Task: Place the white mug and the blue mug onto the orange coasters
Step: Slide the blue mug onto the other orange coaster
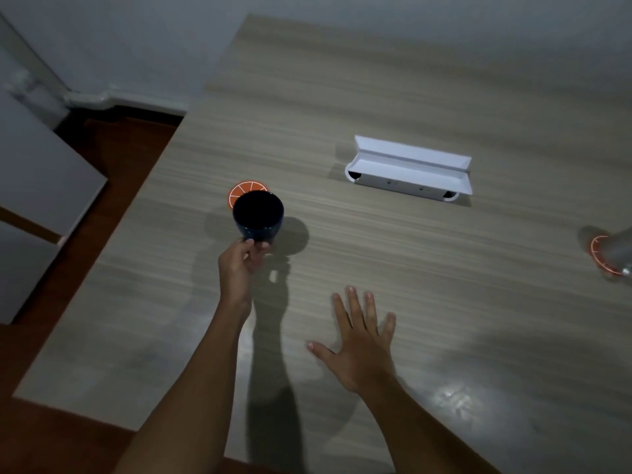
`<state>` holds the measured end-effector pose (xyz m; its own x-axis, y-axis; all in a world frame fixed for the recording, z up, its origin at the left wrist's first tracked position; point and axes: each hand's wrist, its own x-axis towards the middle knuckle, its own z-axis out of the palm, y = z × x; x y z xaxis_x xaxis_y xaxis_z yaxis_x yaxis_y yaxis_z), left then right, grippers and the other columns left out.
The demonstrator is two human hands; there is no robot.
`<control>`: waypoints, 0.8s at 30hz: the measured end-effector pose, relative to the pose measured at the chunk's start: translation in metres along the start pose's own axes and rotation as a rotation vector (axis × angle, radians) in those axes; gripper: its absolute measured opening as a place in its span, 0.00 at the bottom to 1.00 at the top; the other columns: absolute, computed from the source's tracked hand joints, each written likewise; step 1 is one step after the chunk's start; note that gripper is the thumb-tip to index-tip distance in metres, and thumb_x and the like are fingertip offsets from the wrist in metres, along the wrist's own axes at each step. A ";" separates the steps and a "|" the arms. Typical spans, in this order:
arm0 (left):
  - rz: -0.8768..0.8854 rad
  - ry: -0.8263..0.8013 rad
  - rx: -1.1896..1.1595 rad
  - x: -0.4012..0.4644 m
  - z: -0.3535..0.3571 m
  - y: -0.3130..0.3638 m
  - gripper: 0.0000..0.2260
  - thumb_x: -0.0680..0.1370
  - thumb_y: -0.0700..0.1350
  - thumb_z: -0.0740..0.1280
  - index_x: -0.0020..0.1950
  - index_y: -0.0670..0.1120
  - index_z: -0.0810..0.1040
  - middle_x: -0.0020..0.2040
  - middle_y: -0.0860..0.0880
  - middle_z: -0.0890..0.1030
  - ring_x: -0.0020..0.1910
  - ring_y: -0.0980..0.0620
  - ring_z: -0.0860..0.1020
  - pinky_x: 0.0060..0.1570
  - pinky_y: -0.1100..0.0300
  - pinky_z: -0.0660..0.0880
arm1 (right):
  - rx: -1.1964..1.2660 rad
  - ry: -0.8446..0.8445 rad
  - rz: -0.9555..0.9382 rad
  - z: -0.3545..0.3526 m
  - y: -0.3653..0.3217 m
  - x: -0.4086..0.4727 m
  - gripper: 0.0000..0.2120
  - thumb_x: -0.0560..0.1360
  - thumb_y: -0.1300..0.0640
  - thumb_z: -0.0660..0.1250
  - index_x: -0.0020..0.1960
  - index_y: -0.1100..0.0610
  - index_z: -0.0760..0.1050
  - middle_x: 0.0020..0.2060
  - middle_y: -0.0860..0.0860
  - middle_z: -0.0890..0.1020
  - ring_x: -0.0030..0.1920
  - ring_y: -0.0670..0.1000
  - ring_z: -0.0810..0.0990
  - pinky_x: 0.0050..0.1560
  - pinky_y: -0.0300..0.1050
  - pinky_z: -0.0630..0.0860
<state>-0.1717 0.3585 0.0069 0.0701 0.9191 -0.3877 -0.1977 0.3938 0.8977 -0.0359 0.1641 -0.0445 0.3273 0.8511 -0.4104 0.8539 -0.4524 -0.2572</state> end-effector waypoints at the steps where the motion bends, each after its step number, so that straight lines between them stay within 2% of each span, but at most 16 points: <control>1: -0.004 0.005 -0.023 0.007 0.001 0.001 0.13 0.79 0.38 0.58 0.39 0.46 0.79 0.32 0.52 0.84 0.47 0.45 0.81 0.48 0.55 0.74 | 0.001 -0.007 -0.001 0.000 0.000 0.000 0.47 0.70 0.20 0.46 0.79 0.41 0.31 0.79 0.47 0.29 0.77 0.55 0.25 0.74 0.73 0.33; 6: 0.005 0.014 -0.093 0.046 0.003 0.014 0.13 0.78 0.37 0.57 0.37 0.44 0.76 0.31 0.52 0.82 0.48 0.42 0.82 0.45 0.57 0.75 | 0.020 -0.020 -0.008 -0.001 0.002 0.002 0.48 0.70 0.20 0.46 0.79 0.41 0.31 0.79 0.46 0.29 0.77 0.55 0.24 0.74 0.73 0.32; 10: -0.002 0.039 -0.172 0.079 0.005 0.024 0.21 0.76 0.39 0.58 0.24 0.50 0.75 0.31 0.49 0.81 0.51 0.37 0.80 0.41 0.59 0.79 | 0.012 -0.037 -0.008 -0.002 0.003 0.002 0.48 0.70 0.20 0.46 0.79 0.41 0.30 0.79 0.46 0.28 0.77 0.55 0.23 0.74 0.73 0.32; 11: -0.011 0.046 -0.181 0.086 0.005 0.026 0.20 0.76 0.40 0.58 0.24 0.50 0.73 0.32 0.48 0.81 0.52 0.37 0.80 0.40 0.59 0.79 | 0.014 -0.037 -0.008 -0.002 0.003 0.002 0.48 0.70 0.20 0.46 0.79 0.41 0.30 0.79 0.46 0.28 0.77 0.55 0.23 0.74 0.73 0.32; 13: -0.029 0.042 -0.171 0.096 0.006 0.029 0.17 0.76 0.43 0.58 0.27 0.49 0.70 0.34 0.47 0.80 0.51 0.38 0.81 0.46 0.56 0.79 | 0.017 -0.037 -0.007 -0.002 0.002 0.002 0.47 0.71 0.20 0.46 0.78 0.41 0.30 0.79 0.46 0.28 0.76 0.55 0.23 0.74 0.72 0.32; 16: -0.035 0.010 -0.170 0.101 0.011 0.035 0.16 0.78 0.44 0.56 0.29 0.47 0.66 0.29 0.49 0.80 0.41 0.45 0.84 0.56 0.51 0.77 | 0.016 -0.037 -0.001 -0.002 0.002 0.002 0.47 0.70 0.20 0.46 0.78 0.40 0.30 0.78 0.45 0.28 0.76 0.55 0.23 0.73 0.72 0.31; 18: -0.042 -0.002 -0.186 0.103 0.015 0.038 0.16 0.79 0.44 0.55 0.31 0.47 0.66 0.27 0.50 0.79 0.37 0.47 0.83 0.55 0.51 0.78 | 0.018 -0.035 0.004 -0.003 0.002 0.002 0.47 0.70 0.19 0.46 0.79 0.40 0.30 0.79 0.45 0.28 0.76 0.54 0.23 0.74 0.72 0.31; 21: -0.076 -0.007 -0.198 0.108 0.015 0.037 0.16 0.79 0.45 0.55 0.30 0.47 0.65 0.29 0.49 0.80 0.40 0.45 0.84 0.52 0.52 0.78 | 0.018 -0.040 0.007 -0.004 0.001 0.003 0.47 0.70 0.20 0.47 0.78 0.40 0.30 0.79 0.45 0.28 0.76 0.54 0.23 0.74 0.72 0.31; 24: -0.086 -0.014 -0.216 0.110 0.014 0.034 0.16 0.79 0.45 0.54 0.30 0.46 0.64 0.26 0.49 0.79 0.37 0.46 0.84 0.61 0.48 0.77 | 0.026 -0.042 0.008 -0.004 0.000 0.002 0.47 0.70 0.20 0.47 0.79 0.40 0.31 0.79 0.44 0.28 0.76 0.54 0.23 0.73 0.72 0.31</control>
<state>-0.1569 0.4734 -0.0019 0.1090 0.8831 -0.4563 -0.3954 0.4597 0.7952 -0.0329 0.1671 -0.0417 0.3162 0.8359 -0.4486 0.8407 -0.4660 -0.2759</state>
